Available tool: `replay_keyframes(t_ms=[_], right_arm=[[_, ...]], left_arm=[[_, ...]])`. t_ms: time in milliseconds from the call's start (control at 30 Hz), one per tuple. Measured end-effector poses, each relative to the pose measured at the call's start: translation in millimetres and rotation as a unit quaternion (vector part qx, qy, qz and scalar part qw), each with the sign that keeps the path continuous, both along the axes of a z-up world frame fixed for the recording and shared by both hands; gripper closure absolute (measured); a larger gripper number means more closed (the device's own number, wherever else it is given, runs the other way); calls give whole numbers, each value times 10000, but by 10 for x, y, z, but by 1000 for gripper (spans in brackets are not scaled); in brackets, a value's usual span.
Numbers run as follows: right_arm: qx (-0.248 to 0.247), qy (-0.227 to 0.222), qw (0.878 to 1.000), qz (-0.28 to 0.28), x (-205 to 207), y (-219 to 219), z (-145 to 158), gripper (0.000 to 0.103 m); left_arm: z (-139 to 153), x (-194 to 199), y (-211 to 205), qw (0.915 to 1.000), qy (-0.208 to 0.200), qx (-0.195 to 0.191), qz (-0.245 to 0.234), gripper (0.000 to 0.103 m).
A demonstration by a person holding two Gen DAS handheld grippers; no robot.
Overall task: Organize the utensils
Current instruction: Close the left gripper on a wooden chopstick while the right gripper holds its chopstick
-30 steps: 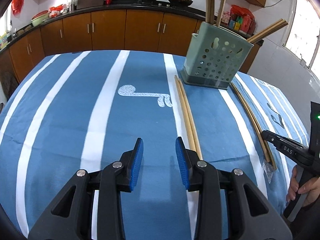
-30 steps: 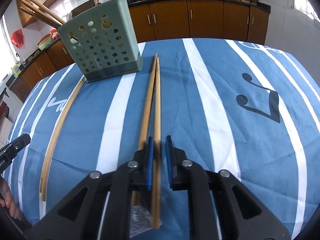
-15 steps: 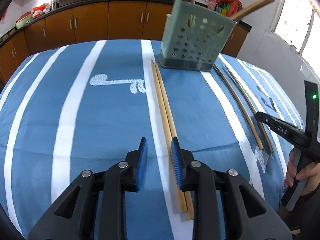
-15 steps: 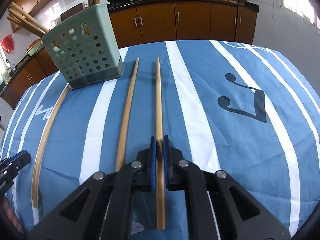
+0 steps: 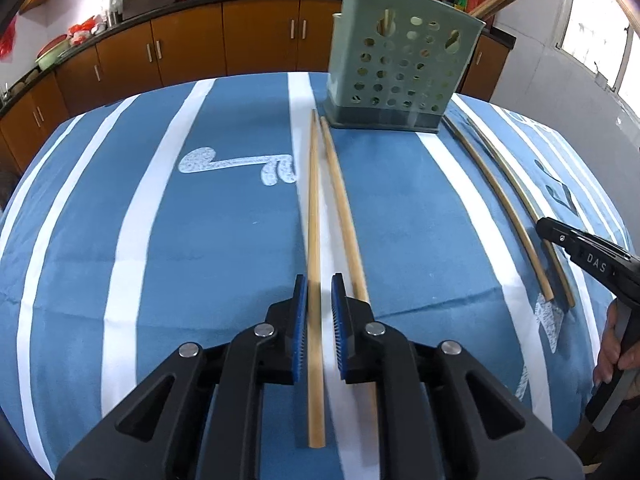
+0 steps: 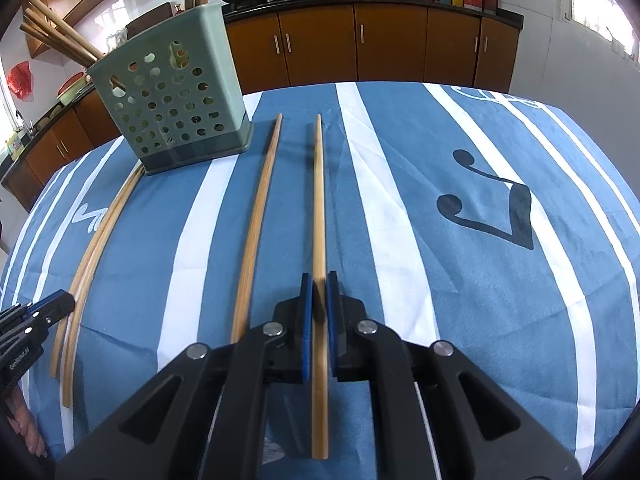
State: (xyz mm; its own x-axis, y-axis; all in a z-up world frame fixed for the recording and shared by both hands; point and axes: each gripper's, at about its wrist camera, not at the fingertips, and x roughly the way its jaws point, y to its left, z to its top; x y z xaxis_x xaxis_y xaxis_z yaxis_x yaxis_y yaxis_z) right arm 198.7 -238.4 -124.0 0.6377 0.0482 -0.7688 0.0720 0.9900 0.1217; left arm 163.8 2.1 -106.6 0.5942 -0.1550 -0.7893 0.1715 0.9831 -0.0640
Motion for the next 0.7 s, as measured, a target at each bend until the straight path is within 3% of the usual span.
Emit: replay_keyframes(t_ms=[133, 200, 467, 700], right_arm=[[-48, -26, 10000, 47, -25, 10, -7, 93], [-90, -29, 9999, 79, -17, 15, -7, 94], [-177, -85, 9998, 26, 101, -41, -9, 95], [-180, -84, 9998, -47, 159, -104, -16, 94]], left_arm=[[-14, -14, -70, 9998, -134, 151, 17, 90], [-17, 1, -41, 9997, -163, 142, 134, 95], [8, 175, 416, 9964, -99, -137, 826, 95], [1, 201, 546, 9960, -113, -437, 778, 95]])
